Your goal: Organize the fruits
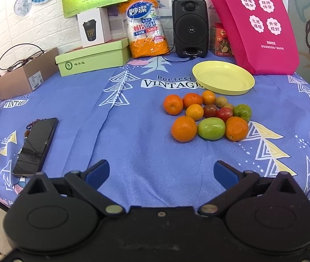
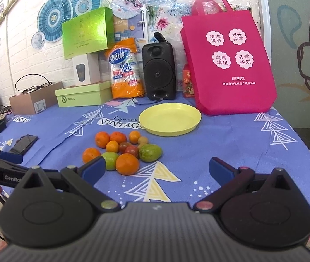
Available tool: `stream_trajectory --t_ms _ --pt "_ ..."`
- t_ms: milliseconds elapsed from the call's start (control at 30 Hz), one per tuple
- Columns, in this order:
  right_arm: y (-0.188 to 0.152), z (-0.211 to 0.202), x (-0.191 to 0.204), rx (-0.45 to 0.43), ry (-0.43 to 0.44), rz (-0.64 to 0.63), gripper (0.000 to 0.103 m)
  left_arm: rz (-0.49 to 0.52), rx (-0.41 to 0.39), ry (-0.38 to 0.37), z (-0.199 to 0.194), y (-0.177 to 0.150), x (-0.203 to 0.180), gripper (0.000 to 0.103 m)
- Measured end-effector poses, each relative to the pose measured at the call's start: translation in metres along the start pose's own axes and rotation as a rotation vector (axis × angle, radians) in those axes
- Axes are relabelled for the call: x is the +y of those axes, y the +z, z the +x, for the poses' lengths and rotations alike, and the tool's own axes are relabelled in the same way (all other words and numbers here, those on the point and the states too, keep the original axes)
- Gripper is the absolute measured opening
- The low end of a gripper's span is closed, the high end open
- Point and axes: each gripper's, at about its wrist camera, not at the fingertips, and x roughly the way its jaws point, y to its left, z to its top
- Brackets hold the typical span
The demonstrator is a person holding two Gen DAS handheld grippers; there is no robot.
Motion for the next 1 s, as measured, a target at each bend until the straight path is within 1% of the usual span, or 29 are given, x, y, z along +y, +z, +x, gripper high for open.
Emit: stream_trajectory --t_ms 167,567,733,800,933,1000 --pt "-0.002 0.003 0.001 0.007 -0.01 -0.017 0.103 -0.003 0.007 0.003 0.004 0.001 0.0 0.103" --pt "-0.006 0.02 0.006 0.04 0.032 -0.059 0.103 0.004 0.052 0.016 0.029 -0.002 0.0 0.103" --pt "-0.009 0.034 0.009 0.064 0.043 -0.085 0.103 0.032 0.029 0.005 0.036 -0.002 -0.001 0.103" --pt "-0.009 0.04 0.01 0.074 0.056 -0.092 0.103 0.059 0.007 0.005 0.039 -0.001 -0.004 0.103" --pt "-0.011 0.053 0.012 0.087 0.084 -0.124 0.103 0.092 -0.029 -0.024 0.049 0.003 -0.006 0.103" --pt "-0.013 0.06 0.015 0.097 0.085 -0.152 0.103 0.127 -0.057 -0.021 0.055 0.006 -0.01 0.102"
